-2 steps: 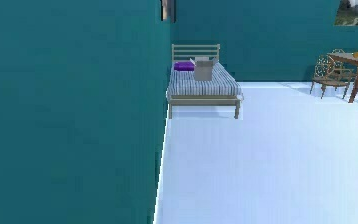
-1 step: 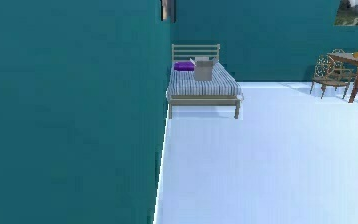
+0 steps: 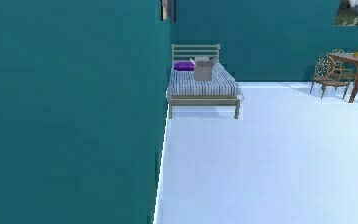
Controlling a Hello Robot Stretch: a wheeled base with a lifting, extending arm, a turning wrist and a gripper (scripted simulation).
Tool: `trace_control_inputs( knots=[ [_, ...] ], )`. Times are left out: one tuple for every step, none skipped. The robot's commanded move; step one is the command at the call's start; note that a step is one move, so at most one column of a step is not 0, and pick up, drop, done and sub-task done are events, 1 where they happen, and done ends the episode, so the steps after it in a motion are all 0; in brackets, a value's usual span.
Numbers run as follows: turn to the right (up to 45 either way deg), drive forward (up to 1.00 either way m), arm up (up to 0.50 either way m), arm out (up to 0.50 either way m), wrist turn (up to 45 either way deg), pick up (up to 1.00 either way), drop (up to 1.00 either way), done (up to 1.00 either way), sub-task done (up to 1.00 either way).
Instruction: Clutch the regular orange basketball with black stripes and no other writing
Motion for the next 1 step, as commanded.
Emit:
trace_control_inputs(
  knots=[
    [0.0,0.00,0.00,0.00,45.0,0.00,0.00,0.00,0.00]
  ],
)
